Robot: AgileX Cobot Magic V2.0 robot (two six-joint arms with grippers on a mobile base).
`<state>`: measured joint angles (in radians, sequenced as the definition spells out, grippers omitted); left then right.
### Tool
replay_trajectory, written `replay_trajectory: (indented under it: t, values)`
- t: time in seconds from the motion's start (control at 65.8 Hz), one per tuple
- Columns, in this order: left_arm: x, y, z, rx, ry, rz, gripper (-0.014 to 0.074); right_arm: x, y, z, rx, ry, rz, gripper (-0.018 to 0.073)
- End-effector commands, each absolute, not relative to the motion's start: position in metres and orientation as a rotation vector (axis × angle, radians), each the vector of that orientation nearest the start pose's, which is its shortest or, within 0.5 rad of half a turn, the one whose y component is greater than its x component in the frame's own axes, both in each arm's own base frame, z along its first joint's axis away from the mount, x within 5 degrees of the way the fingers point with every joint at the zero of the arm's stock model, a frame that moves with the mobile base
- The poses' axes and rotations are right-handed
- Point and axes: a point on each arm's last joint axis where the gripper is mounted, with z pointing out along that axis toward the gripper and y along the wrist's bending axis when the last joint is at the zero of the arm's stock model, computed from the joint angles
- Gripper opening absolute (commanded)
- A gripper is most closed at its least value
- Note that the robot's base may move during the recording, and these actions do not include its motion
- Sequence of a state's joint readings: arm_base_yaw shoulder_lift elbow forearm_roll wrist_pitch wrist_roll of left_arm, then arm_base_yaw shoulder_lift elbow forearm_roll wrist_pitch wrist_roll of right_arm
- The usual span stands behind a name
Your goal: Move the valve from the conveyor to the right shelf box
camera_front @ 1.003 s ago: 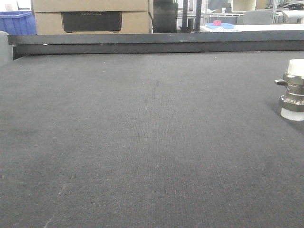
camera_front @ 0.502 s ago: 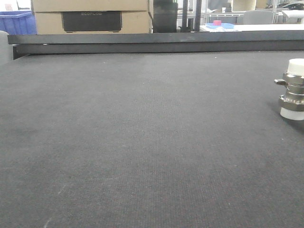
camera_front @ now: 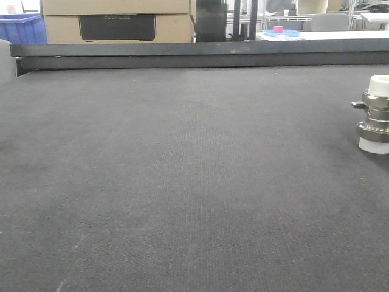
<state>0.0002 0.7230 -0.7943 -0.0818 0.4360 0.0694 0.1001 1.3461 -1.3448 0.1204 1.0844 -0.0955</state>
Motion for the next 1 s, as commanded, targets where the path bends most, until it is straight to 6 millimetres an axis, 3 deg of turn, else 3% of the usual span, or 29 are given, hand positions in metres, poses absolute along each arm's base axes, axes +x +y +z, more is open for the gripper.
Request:
replay_trajectory:
  t: [0.0,0.137,0.395,0.897,0.958,0.988]
  values:
    - [0.145,-0.004,0.379,0.021,1.829,-0.047,0.0587,0.287,0.037,0.359,-0.249,2.639,0.127,0.0568]
    - [0.145,-0.004,0.379,0.021,1.829,-0.047,0.0587,0.310,0.037,0.329,-0.265,2.738,0.081,0.0568]
    - [0.145,-0.004,0.379,0.021,1.829,-0.047,0.0587,0.346,0.041,0.286,-0.248,2.762,0.099,0.0568]
    - [0.145,-0.004,0.379,0.021,1.833,-0.047,0.0587,0.371,0.045,0.244,-0.240,2.845,0.115,0.0568]
    - [0.145,-0.004,0.379,0.021,1.833,-0.047,0.0587,0.372,0.045,0.242,-0.239,2.843,0.115,0.0543]
    - [0.145,-0.004,0.379,0.021,1.833,-0.047,0.0587,0.372,0.045,0.242,-0.239,2.841,0.115,0.0489]
